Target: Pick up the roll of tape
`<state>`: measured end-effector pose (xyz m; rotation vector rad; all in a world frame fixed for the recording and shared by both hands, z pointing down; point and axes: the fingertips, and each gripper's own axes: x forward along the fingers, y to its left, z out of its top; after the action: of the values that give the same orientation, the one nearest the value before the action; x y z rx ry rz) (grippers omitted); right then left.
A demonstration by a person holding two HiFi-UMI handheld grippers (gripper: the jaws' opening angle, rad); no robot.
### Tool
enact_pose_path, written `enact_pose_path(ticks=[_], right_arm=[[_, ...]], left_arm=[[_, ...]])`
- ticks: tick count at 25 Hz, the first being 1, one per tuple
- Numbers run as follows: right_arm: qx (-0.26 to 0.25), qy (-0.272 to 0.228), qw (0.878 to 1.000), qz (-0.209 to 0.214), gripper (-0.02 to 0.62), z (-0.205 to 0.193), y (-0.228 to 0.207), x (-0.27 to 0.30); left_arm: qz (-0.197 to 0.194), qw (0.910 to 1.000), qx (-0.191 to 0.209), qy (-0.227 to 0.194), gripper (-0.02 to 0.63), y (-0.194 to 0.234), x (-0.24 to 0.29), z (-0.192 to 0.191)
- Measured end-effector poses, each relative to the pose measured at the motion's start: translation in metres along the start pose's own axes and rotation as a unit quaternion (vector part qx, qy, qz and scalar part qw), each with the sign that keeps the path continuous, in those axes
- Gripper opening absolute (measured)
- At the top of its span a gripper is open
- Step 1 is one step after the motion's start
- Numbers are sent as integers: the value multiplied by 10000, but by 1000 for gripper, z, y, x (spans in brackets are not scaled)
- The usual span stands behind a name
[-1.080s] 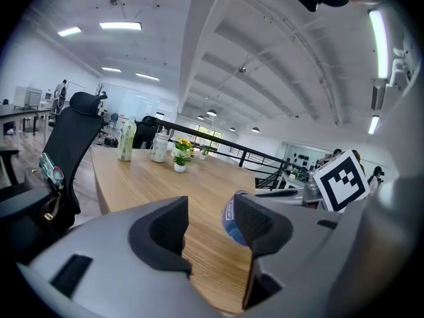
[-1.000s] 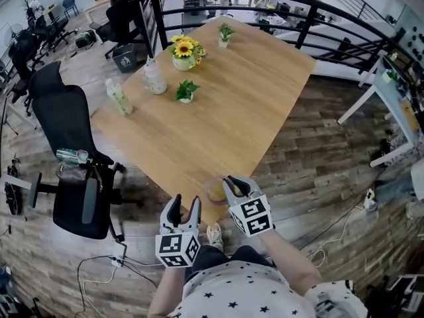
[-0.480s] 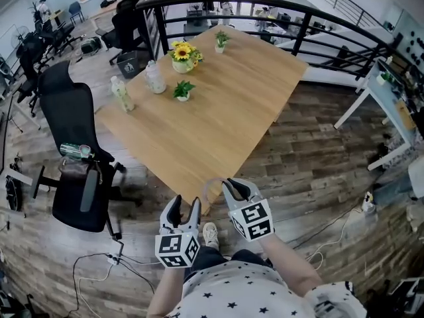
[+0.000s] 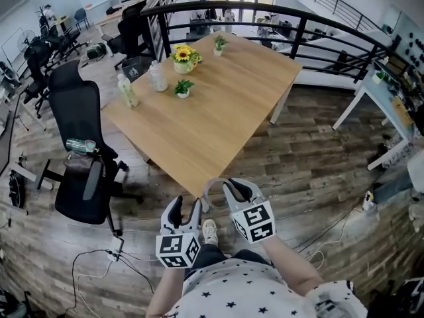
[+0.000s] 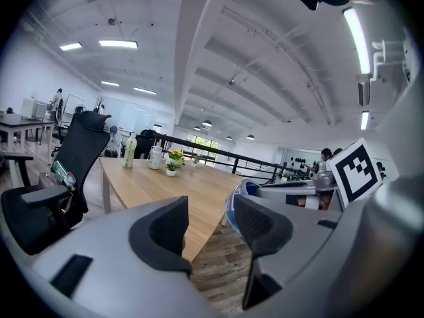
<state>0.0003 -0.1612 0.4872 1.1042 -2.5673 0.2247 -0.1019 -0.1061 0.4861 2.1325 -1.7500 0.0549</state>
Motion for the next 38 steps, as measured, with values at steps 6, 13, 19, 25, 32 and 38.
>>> enact_pose_path(ticks=[6,13,19,25,32,38], right_arm=[[-84,-86,9999,-26,60,-6,18,-35],[-103,-251,9996,-101,60,-12,36,-74],[-110,-358,9992,-164,60,-16,48,-101],[-80,-419,9989,-188,60,-24,57,-125],[-97,-475,9987,-179,60,-32,68,-138],[-212,-453,9986,-197,60,-34,71,-143]], left_arm=[[-102,9999,10,-67,202,-19,-31,-10],[-172,9997,60,-166,202,-36,-63,-18],[-213,9995,95,-210,202,-48,-86,-26],[-164,9995,74,-277,202,-56,-105,-33],[-70,9994,47,-335,202,-55,-122,-43],[-42,9994,27,-342,202,-58,-127,-43]])
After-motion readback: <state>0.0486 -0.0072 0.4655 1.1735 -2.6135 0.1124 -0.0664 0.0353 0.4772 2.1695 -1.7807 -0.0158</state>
